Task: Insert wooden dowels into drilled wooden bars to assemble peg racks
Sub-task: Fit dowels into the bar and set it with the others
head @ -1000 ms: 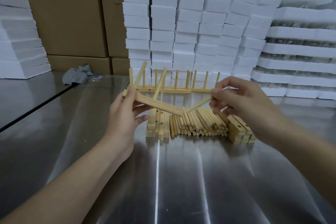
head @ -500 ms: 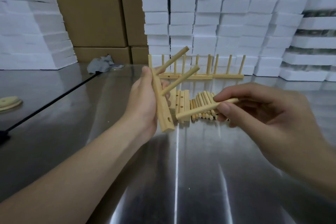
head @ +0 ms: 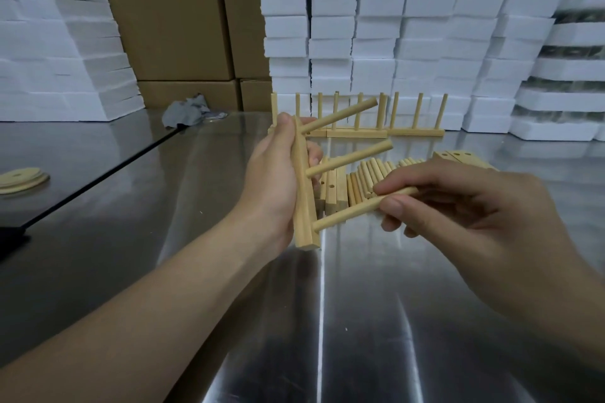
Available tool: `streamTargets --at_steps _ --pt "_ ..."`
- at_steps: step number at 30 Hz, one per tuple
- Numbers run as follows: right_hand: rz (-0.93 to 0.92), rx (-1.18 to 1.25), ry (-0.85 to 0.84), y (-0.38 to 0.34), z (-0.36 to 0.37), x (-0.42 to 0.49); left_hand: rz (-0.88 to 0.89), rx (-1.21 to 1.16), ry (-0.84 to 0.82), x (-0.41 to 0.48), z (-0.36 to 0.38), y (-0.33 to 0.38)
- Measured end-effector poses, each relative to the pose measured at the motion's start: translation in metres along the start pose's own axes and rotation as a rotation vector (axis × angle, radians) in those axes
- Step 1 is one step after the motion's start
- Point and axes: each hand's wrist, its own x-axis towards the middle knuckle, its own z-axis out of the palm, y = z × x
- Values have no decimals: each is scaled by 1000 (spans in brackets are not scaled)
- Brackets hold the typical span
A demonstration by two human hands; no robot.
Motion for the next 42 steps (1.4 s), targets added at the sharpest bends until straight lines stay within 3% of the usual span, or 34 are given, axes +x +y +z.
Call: streamTargets --at_steps 9,13,16,19,22,24,29,34,40,42 --pt "223 301 2 -3 5 2 -30 -59 21 0 -1 0" --pt "327 401 -76 -1 8 -1 -46 -39 20 -4 2 -2" --pt "327 336 -113 0 9 -1 -52 -19 39 -5 3 -3" --pt "335 246 -303 -5 6 -2 -52 -35 41 -4 3 -2" --pt "255 -186 -462 -2 5 -7 -62 -26 -4 -7 5 -3" --pt "174 -298 -471 -3 7 -7 -61 -16 -32 -10 7 -4" --pt "57 -309 -476 -6 5 -3 -58 -22 -90 -15 13 -6" --pt "-46 -474 -504 -8 3 -3 -56 -7 -82 -19 17 -8" --pt "-5 -380 -560 -11 6 -6 54 82 -88 -30 21 -8" --pt "138 -209 -562 -8 7 -6 111 88 -84 -33 23 -7"
